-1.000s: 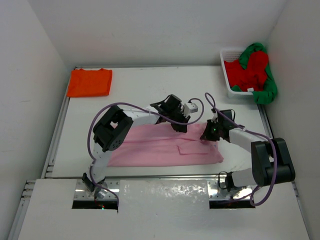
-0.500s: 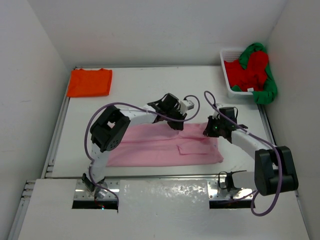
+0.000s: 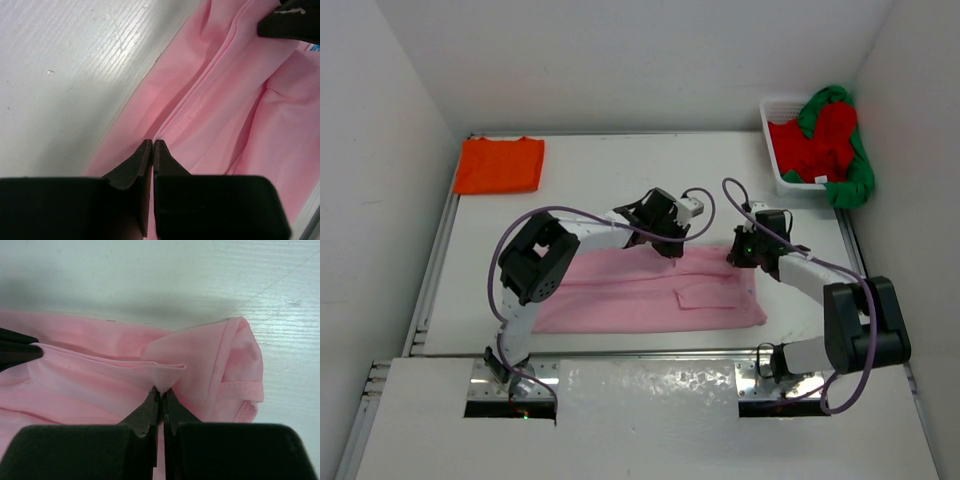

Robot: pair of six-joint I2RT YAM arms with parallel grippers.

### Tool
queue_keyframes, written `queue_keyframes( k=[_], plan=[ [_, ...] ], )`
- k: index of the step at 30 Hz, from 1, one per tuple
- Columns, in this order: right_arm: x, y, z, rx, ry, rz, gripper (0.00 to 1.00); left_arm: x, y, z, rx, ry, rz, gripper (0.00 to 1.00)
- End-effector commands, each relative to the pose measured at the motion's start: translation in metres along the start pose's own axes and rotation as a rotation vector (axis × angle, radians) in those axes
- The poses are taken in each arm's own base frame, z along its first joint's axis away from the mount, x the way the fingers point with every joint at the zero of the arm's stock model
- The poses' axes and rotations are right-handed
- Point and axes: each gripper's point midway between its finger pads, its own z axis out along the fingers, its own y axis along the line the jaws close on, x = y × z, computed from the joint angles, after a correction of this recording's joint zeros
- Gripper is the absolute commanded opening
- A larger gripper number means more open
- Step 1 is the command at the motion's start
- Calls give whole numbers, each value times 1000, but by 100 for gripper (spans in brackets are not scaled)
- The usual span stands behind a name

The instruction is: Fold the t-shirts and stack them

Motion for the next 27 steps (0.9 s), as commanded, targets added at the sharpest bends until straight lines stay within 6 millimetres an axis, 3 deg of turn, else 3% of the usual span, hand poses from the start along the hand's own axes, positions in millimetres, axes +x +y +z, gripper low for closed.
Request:
queue_keyframes(
  k=[1,2,3,4,6,10,11,15,20,24,27],
  plan=[
    [-21,-8,6,43,-62,-40,3,-12,13,-12,-66,-51,-4,0],
    [-22,-9,7,52,-65,-45,6,-10,14,-11,-68,-49,-4,0],
    [-23,-10,9,56,-60,-49,21,-8,15,-9,-67,-43,-3,0],
    [-24,-12,10,61,-53,-51,27,-4,13,-6,-52,-30,-3,0],
    [-24,-16,10,86,-26,-52,31,-2,11,-5,-36,-13,-7,2],
    [-27,-24,1,149,-14,-23,41,-3,9,-4,-25,-5,-9,22],
    [-28,-24,-2,155,-5,-10,42,-3,9,-4,-24,-2,-7,30],
    [-26,-18,-16,148,14,39,47,-8,7,-5,-12,-8,1,37],
    [-26,-2,-30,77,-57,117,47,-8,5,-4,-2,-1,2,40],
    [1,-1,-22,81,55,199,48,-11,6,-3,-3,-2,4,41],
    [11,-4,-17,104,96,248,51,-8,5,-3,0,4,2,41]
  ],
)
